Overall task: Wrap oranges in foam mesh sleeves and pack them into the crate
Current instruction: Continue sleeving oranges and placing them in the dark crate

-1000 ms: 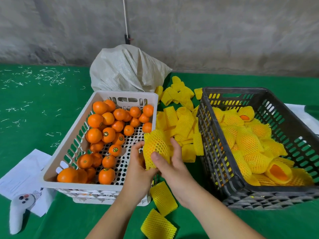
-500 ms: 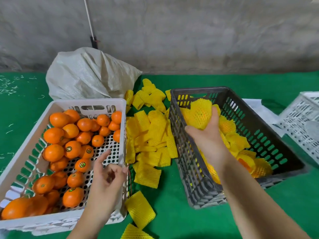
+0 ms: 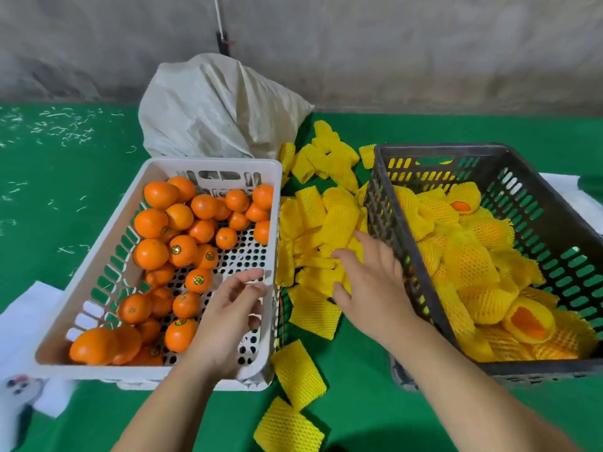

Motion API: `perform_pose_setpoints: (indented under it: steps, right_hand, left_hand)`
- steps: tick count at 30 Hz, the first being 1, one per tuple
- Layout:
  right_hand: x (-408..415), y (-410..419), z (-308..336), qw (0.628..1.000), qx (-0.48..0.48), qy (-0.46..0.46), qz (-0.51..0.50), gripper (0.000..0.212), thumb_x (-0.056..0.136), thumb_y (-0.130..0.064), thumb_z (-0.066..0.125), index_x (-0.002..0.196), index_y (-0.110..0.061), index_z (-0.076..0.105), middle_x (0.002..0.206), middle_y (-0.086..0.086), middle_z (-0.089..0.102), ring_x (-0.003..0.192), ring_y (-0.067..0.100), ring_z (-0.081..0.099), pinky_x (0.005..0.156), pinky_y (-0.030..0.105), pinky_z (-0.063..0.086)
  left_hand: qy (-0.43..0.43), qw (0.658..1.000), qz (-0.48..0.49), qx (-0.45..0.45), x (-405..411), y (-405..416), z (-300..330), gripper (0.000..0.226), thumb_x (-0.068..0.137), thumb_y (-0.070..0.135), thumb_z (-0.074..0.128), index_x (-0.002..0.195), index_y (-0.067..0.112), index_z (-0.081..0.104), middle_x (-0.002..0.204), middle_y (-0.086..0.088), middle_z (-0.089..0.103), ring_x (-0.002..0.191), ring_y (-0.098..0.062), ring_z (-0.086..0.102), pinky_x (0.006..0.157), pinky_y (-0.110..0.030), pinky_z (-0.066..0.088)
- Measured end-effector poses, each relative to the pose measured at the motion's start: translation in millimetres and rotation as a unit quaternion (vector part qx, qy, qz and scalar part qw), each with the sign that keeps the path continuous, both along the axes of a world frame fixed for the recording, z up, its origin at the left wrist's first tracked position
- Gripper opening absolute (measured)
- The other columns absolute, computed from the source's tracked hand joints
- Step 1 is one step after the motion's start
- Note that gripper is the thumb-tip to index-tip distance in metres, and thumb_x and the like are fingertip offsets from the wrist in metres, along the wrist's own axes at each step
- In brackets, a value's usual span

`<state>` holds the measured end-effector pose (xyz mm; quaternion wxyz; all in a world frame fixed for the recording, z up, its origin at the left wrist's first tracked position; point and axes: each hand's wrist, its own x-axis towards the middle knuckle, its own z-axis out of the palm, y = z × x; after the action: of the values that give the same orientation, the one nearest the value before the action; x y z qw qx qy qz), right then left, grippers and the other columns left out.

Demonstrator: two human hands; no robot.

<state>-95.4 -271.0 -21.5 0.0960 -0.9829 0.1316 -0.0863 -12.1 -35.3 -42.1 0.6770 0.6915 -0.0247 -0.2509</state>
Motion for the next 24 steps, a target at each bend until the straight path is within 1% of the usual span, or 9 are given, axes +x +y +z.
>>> perform_pose_setpoints:
  steps: [2, 4, 7, 10, 14, 17, 19, 21, 24]
  right_hand:
    - [3, 31, -25, 0.982, 0.108, 0.129, 0.083, 0.05, 0.09, -0.051, 0.062, 0.136, -0.035, 0.047, 0.159, -0.001, 0.025, 0.145, 0.027, 0.02, 0.116, 0.048, 0.029]
    - [-4, 58, -54, 0.94, 0.189, 0.25, 0.134, 0.079, 0.082, -0.061, 0.069, 0.146, -0.031, 0.034, 0.158, -0.004, 0.023, 0.146, 0.026, 0.018, 0.12, 0.047, 0.026]
    - [-27, 87, -98, 0.877, 0.163, 0.401, 0.211, 0.126, 0.064, -0.07, 0.08, 0.154, -0.037, -0.001, 0.166, 0.001, 0.0, 0.151, 0.034, 0.001, 0.121, 0.06, 0.015]
    - [-51, 96, -130, 0.852, 0.103, 0.459, 0.229, 0.137, 0.064, -0.067, 0.084, 0.158, -0.039, -0.011, 0.167, 0.005, -0.022, 0.153, 0.036, -0.019, 0.121, 0.062, 0.008]
    - [-57, 100, -148, 0.878, 0.045, 0.421, 0.224, 0.101, 0.077, -0.046, 0.083, 0.156, -0.035, 0.021, 0.167, 0.004, -0.018, 0.153, 0.038, -0.015, 0.122, 0.059, 0.011]
    - [-55, 99, -149, 0.885, 0.053, 0.398, 0.237, 0.049, 0.085, -0.037, 0.079, 0.127, -0.028, 0.056, 0.168, 0.003, -0.003, 0.152, 0.04, -0.002, 0.12, 0.06, 0.019]
    - [-53, 95, -147, 0.902, 0.049, 0.357, 0.239, 0.029, 0.089, -0.029, 0.076, 0.112, -0.022, 0.061, 0.162, 0.003, 0.016, 0.147, 0.038, 0.015, 0.113, 0.055, 0.032]
    - [-50, 89, -144, 0.926, 0.058, 0.31, 0.208, 0.026, 0.092, -0.018, 0.07, 0.116, -0.017, 0.058, 0.149, 0.004, 0.036, 0.135, 0.032, 0.033, 0.105, 0.045, 0.041]
    - [-37, 68, -131, 0.956, 0.173, 0.228, 0.069, 0.015, 0.093, -0.011, 0.062, 0.107, -0.013, 0.056, 0.122, 0.005, 0.05, 0.111, 0.028, 0.053, 0.091, 0.04, 0.048]
  left_hand:
    - [-0.074, 0.993, -0.036, 0.09, 13, 6, -6, 0.02, 0.104, 0.032, 0.062, 0.114, 0.049, 0.069, 0.096, 0.003, 0.068, 0.071, -0.017, 0.056, 0.066, -0.033, 0.05]
    - [-0.175, 0.955, -0.097, 0.218, 24, 12, -14, 0.019, 0.106, 0.033, 0.059, 0.12, 0.045, 0.061, 0.1, 0.018, 0.067, 0.066, -0.019, 0.059, 0.058, -0.033, 0.05]
    - [-0.174, 0.923, -0.169, 0.3, 28, 12, -22, 0.019, 0.107, 0.031, 0.055, 0.125, 0.036, 0.059, 0.108, 0.017, 0.066, 0.073, -0.02, 0.066, 0.064, -0.04, 0.055]
    - [-0.147, 0.927, -0.186, 0.289, 28, 9, -26, 0.015, 0.109, 0.032, 0.05, 0.122, 0.035, 0.057, 0.107, 0.01, 0.07, 0.07, -0.02, 0.064, 0.057, -0.037, 0.053]
    - [-0.168, 0.918, -0.189, 0.305, 30, 7, -27, 0.021, 0.109, 0.033, 0.048, 0.129, 0.03, 0.056, 0.107, 0.01, 0.07, 0.082, -0.024, 0.071, 0.068, -0.046, 0.059]
    - [-0.16, 0.92, -0.19, 0.302, 30, 5, -28, 0.021, 0.11, 0.032, 0.047, 0.129, 0.029, 0.055, 0.106, 0.007, 0.071, 0.07, -0.017, 0.067, 0.057, -0.034, 0.055]
    - [-0.155, 0.925, -0.187, 0.294, 31, 4, -29, 0.022, 0.11, 0.03, 0.045, 0.131, 0.029, 0.055, 0.105, 0.003, 0.071, 0.062, -0.014, 0.059, 0.05, -0.03, 0.049]
    - [-0.141, 0.931, -0.187, 0.28, 31, 5, -27, 0.024, 0.11, 0.028, 0.044, 0.133, 0.028, 0.055, 0.105, 0.0, 0.072, 0.06, -0.017, 0.058, 0.049, -0.032, 0.049]
    - [-0.132, 0.93, -0.188, 0.288, 29, 5, -21, 0.022, 0.111, 0.03, 0.044, 0.13, 0.032, 0.053, 0.109, 0.005, 0.069, 0.088, -0.037, 0.069, 0.072, -0.051, 0.059]
